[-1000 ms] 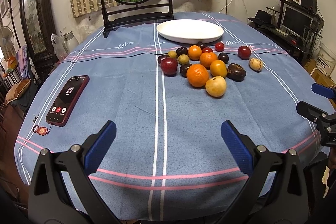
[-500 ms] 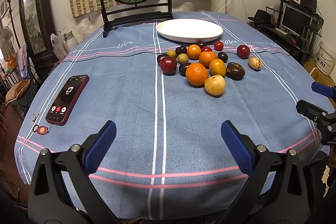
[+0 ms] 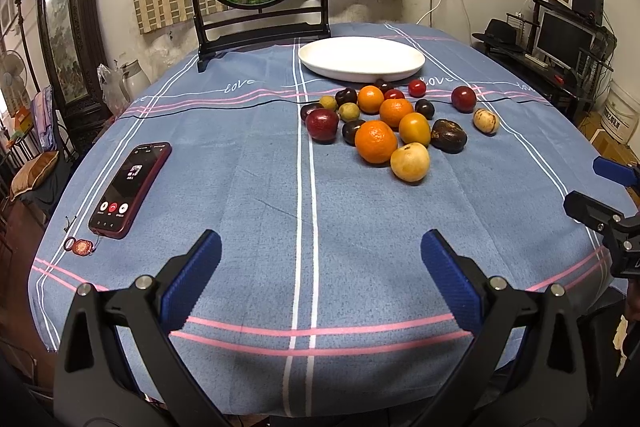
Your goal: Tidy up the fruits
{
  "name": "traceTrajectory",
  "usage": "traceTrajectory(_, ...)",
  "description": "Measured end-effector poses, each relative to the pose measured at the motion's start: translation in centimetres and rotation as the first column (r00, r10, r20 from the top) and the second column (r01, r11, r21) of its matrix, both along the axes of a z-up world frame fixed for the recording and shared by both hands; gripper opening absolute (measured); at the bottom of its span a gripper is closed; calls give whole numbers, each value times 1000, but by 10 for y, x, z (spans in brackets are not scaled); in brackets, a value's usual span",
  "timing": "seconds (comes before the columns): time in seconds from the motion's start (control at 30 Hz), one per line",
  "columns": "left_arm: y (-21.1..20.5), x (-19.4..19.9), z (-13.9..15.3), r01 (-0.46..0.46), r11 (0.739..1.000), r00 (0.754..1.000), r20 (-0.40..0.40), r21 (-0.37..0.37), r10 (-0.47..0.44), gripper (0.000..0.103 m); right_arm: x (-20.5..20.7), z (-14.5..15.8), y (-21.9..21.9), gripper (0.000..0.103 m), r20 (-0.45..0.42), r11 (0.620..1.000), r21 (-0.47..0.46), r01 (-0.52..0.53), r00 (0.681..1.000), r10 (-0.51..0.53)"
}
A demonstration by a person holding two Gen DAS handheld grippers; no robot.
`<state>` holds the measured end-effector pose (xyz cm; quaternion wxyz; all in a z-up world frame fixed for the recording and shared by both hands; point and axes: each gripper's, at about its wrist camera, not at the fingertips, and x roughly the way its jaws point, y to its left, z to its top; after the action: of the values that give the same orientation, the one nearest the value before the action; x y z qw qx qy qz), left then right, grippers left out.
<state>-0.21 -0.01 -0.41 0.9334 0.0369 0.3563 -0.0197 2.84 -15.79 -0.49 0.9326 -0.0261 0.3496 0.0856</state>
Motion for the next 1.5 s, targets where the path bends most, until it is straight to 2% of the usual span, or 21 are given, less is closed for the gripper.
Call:
traceTrajectory(0.43,2,0,0,-6,1000,1000,-6,-3,6,101,-1,-1,0,102,-1,1000,5,-5,1000,6)
traceTrajectory(0.63,9,2,-2,-4,999,1000,-8,-37,4,101,8,4,-14,102,3,991,131,-34,999,34)
traceTrajectory(0.7,11,6,-4,-1,999,1000,-8,-39,1,101,20,5,-25,102,0,977,209,-29,1000,29)
traceTrajectory(0.77,13,11,-7,2,999,1000,-5,-47,-2,101,33,4,-30,102,-21,968,246,-45,998,52)
traceTrajectory(0.9,13,26,-10,29,998,999,-16,-54,-30,101,67,-1,-31,101,-79,988,152,-5,997,17)
traceTrajectory(1.0,12,39,-12,58,996,998,-18,-64,-60,97,95,-7,-33,86,-134,993,120,-3,991,19)
traceTrajectory(1.17,14,67,-16,119,984,990,-63,-131,-128,70,147,-20,-34,74,-189,999,52,-4,982,14)
traceTrajectory(1.23,12,82,-17,120,984,988,-81,-133,-132,64,161,-27,-36,69,-212,999,47,4,977,6)
traceTrajectory(1.4,4,108,-13,137,984,985,-88,-113,-147,61,180,-36,-40,67,-234,998,64,-7,972,22)
traceTrajectory(1.47,-2,118,-13,156,982,981,-96,-109,-167,60,182,-40,-40,62,-231,997,73,-15,972,32)
traceTrajectory(1.5,-5,123,-13,167,980,979,-101,-112,-178,59,183,-42,-39,56,-230,997,73,-16,973,32)
